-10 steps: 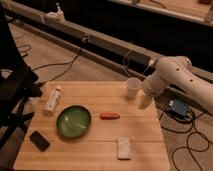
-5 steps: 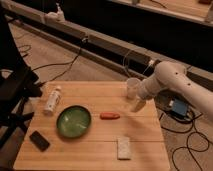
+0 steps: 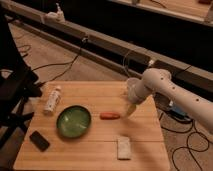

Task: Drag the pepper across the table

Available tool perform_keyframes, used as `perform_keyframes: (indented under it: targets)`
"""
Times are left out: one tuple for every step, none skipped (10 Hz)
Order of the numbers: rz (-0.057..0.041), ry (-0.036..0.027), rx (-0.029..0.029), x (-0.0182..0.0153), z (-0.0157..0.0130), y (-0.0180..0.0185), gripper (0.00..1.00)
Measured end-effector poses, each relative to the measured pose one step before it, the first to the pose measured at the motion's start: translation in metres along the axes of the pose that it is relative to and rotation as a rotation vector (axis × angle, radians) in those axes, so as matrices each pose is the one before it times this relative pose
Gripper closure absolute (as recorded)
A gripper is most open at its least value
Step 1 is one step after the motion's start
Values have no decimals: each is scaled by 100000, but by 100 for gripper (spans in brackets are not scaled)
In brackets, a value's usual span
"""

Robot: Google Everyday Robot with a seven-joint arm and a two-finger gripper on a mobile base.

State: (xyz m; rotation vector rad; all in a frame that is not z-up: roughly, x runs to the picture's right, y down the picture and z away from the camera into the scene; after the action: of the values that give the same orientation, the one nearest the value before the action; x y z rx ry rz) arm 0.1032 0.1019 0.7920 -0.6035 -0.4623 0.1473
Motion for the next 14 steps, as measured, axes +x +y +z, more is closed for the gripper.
perform_keyframes:
  targets:
    - [-812, 646, -1728, -496, 1701, 231, 28]
    - [-1122, 150, -1778, -595, 1525, 202, 28]
    - [-427, -21, -1166, -309, 1075, 73, 28]
    - [-150, 146, -1459, -231, 1361, 74, 28]
    - [-274, 374, -1395, -217, 1303, 26, 28]
    - [-460, 411, -1596, -212, 1354, 51, 28]
    - [-575, 94, -1532, -286, 1174, -23, 28]
    - [-263, -153, -1255, -224, 932, -103, 29]
    - [51, -265, -1147, -198, 612, -158, 36]
    - [138, -78, -1222, -33, 448, -53, 46]
    - [-31, -206, -864, -23, 352, -140, 56]
    - [141, -203, -991, 42, 279, -50, 66]
    - [165, -180, -636, 35, 144, -46, 73]
    - [260, -203, -764, 86, 189, -86, 84]
